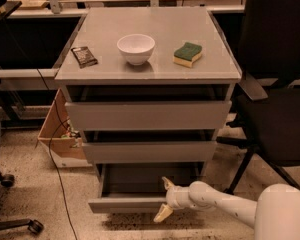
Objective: Close bottom drawer
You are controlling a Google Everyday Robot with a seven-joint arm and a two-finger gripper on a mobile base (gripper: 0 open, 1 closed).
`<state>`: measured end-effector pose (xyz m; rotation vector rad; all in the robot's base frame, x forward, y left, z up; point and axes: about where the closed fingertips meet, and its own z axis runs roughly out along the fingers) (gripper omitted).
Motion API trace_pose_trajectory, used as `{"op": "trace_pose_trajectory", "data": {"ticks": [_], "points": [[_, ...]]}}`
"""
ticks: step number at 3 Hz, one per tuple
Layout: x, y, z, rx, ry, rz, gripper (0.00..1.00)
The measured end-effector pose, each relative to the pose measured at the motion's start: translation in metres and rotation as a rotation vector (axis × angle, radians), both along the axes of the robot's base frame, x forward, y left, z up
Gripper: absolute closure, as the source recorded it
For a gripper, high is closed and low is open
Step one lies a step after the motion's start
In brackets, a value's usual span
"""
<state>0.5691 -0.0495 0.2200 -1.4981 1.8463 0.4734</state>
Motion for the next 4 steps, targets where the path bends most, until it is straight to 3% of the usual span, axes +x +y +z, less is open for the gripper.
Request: {"op": "trace_pose_trajectory", "data": {"ticks": [2,4], "points": [[0.022,0.011,-0.017,0.025,-0.016,0.024,0.00],[0.046,0.008,-0.022,0.026,-0.050,0.016,0.41]]}}
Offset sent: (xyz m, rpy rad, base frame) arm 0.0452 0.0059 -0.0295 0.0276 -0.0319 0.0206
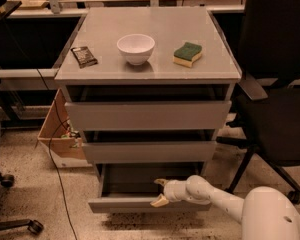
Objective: Close bottom drawer
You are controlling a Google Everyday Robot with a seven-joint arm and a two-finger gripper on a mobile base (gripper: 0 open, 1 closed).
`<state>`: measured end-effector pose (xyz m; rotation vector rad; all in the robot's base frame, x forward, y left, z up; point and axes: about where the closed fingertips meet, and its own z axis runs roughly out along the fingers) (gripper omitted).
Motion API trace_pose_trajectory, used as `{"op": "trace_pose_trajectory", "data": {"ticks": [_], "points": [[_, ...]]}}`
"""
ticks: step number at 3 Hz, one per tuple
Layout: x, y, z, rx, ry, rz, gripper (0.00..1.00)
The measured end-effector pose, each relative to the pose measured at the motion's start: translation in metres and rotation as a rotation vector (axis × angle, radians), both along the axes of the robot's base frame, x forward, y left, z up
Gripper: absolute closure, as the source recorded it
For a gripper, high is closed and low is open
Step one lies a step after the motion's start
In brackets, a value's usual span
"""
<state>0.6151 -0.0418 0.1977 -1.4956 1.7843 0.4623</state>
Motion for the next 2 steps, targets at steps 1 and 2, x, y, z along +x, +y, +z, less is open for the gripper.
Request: {"op": "trace_pose_trajectory", "data": {"ticks": [1,2], "points": [[0.0080,-0.0014,0.0012,0.001,-0.015,-0.007,0.65],[0.0094,-0.0017,0.0014,0.002,-0.017,-0.008,0.73]]}}
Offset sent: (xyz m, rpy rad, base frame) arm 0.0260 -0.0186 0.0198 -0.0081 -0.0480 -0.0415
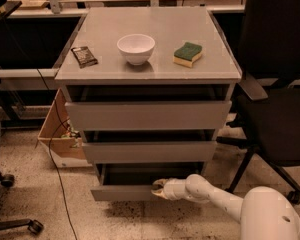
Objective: Close bottom drawer
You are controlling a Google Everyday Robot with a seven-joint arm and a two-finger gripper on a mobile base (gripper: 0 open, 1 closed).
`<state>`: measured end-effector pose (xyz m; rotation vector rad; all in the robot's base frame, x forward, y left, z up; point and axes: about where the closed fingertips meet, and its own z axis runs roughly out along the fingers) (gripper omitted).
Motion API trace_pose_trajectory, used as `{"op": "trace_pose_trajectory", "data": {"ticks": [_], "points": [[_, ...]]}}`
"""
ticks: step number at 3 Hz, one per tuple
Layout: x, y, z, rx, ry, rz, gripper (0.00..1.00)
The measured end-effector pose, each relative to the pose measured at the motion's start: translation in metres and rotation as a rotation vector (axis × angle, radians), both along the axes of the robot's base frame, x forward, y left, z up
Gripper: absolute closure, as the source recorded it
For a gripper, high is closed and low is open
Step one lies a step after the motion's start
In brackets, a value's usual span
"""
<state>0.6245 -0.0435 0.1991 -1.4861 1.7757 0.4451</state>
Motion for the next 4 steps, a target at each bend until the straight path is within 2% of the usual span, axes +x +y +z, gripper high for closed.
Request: {"op": "trace_pose_trajectory", "data": {"ticks": [3,4], "points": [[0.022,-0.012,0.034,-0.040,-0.024,0.001,0.04],[0.023,-0.016,0.047,-0.066,-0.022,-0.005,0.00]]}}
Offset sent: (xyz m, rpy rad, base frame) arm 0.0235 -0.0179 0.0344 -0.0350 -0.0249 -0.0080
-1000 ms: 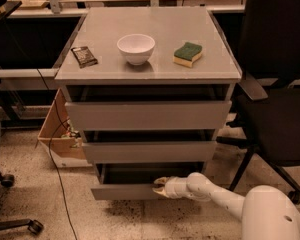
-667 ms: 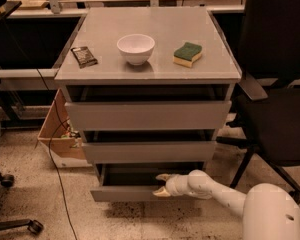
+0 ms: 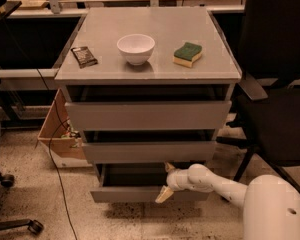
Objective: Close bottom drawer
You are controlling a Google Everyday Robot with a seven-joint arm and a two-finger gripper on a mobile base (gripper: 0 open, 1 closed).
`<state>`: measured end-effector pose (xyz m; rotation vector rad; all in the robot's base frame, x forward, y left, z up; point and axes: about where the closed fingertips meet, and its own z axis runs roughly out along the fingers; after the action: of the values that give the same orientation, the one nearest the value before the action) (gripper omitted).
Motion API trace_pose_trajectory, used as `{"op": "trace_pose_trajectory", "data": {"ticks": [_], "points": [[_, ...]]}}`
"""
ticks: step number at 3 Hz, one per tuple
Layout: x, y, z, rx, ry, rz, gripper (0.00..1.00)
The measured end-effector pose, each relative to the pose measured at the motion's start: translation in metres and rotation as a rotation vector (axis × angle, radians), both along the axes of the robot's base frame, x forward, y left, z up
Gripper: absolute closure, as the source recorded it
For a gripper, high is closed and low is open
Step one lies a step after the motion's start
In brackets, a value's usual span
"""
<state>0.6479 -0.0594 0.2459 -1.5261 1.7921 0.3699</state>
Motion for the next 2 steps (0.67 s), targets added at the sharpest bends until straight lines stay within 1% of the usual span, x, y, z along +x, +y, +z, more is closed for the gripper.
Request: {"op": "trace_pose_trajectory", "data": {"ticks": [1,2], "points": [[-0.010,-0.015,0.018,-0.033,0.028,-0.058,0.17],[-0.053,-0.014,0.022,-0.042,0.101,-0.095,0.40]]}}
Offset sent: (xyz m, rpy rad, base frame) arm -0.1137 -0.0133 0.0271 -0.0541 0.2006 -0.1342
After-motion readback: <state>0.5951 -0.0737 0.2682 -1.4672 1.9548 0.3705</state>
